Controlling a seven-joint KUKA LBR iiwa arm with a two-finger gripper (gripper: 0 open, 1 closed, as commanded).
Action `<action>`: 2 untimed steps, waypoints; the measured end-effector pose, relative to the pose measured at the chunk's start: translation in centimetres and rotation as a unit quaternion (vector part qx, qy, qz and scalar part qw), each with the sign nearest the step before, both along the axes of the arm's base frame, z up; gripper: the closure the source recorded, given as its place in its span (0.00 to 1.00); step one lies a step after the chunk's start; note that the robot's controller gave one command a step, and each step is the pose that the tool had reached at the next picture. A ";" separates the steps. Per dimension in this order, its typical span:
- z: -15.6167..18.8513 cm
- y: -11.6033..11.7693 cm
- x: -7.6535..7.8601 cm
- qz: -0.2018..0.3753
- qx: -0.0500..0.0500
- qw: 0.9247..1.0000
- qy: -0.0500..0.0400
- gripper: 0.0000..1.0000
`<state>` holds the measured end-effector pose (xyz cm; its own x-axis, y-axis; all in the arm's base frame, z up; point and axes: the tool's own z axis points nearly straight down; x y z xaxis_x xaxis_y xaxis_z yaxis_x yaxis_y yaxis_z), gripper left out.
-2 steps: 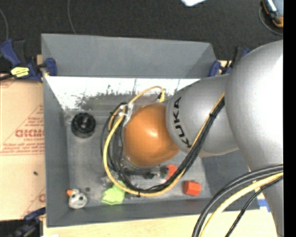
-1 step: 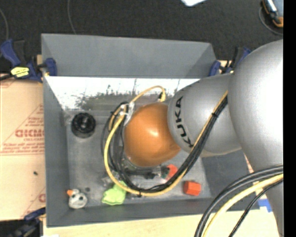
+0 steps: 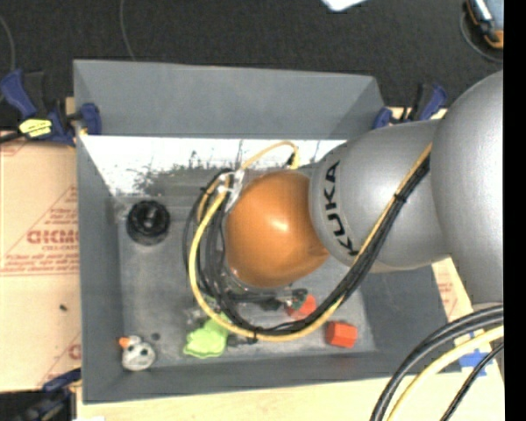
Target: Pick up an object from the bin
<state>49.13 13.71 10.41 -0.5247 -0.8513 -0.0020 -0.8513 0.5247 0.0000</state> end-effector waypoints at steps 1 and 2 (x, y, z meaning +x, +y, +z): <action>1.0 0.0 0.2 -0.001 0.001 1.000 -0.004 1.00; 1.6 0.0 0.1 -0.001 0.000 1.000 -0.001 1.00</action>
Offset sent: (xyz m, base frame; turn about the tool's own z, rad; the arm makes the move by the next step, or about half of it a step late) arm -0.0001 0.0001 0.0585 0.0000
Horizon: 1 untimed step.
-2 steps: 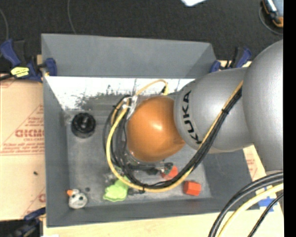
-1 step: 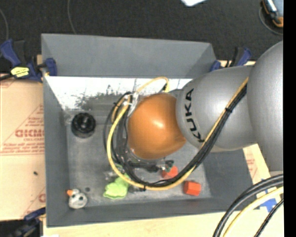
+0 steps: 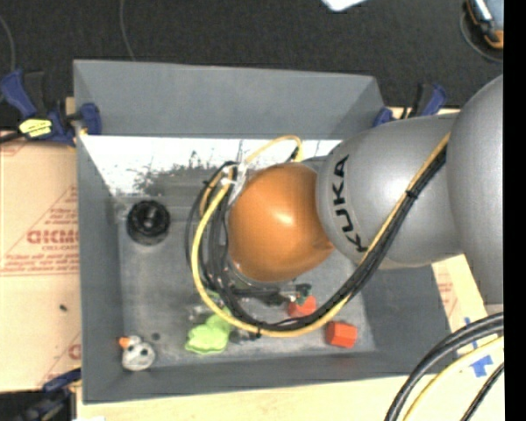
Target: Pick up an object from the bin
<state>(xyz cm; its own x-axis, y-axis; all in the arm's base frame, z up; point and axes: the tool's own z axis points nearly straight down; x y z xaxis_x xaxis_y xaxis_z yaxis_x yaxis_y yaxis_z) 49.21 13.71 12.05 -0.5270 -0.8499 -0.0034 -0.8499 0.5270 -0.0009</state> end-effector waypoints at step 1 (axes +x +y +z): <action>1.3 0.0 0.0 -0.001 0.001 1.000 -0.001 1.00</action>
Offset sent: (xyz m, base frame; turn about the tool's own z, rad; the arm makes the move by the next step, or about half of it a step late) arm 0.0000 -0.0001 0.0045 0.0000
